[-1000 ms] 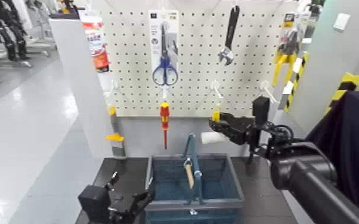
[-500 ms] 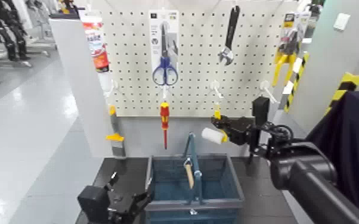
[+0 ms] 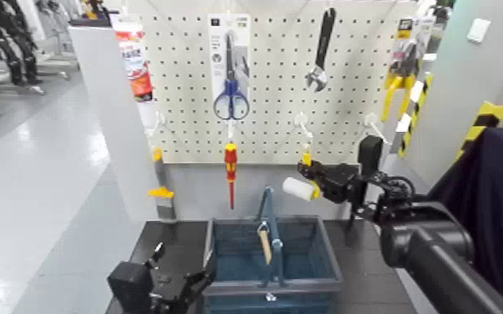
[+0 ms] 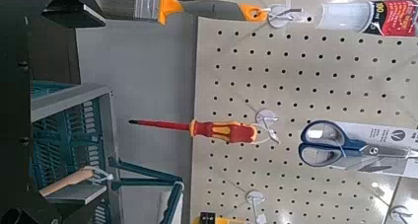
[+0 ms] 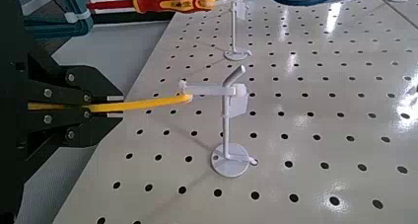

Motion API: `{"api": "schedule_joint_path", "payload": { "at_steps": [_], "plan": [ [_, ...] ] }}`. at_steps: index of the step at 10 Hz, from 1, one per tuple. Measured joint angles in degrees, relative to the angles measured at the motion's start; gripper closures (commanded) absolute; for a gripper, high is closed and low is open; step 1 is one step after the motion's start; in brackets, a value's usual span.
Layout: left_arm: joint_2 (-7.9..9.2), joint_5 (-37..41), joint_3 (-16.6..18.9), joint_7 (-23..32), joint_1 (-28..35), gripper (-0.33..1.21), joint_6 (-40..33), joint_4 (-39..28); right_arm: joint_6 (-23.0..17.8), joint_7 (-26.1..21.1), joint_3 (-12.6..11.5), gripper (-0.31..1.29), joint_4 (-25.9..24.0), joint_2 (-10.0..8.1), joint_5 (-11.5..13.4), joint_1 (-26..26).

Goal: Put the yellow roller into the crate.

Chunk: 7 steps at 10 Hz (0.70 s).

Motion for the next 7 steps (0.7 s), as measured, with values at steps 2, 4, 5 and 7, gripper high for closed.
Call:
{"api": "schedule_joint_path", "payload": {
  "at_steps": [2, 4, 5, 7],
  "plan": [
    [-0.05, 0.0, 0.32, 0.05, 0.4, 0.11, 0.08, -0.14, 1.39, 0.58, -0.46, 1.23, -4.46, -0.12, -0.56, 2.2],
    [-0.06, -0.07, 0.63, 0.05, 0.72, 0.11, 0.13, -0.23, 3.99, 0.28, -1.03, 1.23, -10.84, -0.54, -1.23, 5.32],
    [-0.08, -0.08, 0.75, 0.05, 0.85, 0.11, 0.21, -0.25, 5.91, -0.51, -1.48, 1.23, -15.13, -0.95, -1.27, 7.28],
    [-0.11, -0.09, 0.87, 0.05, 1.0, 0.11, 0.34, -0.32, 9.09, -2.02, -2.69, 1.23, -23.64, -1.58, -1.46, 11.47]
  ]
}}
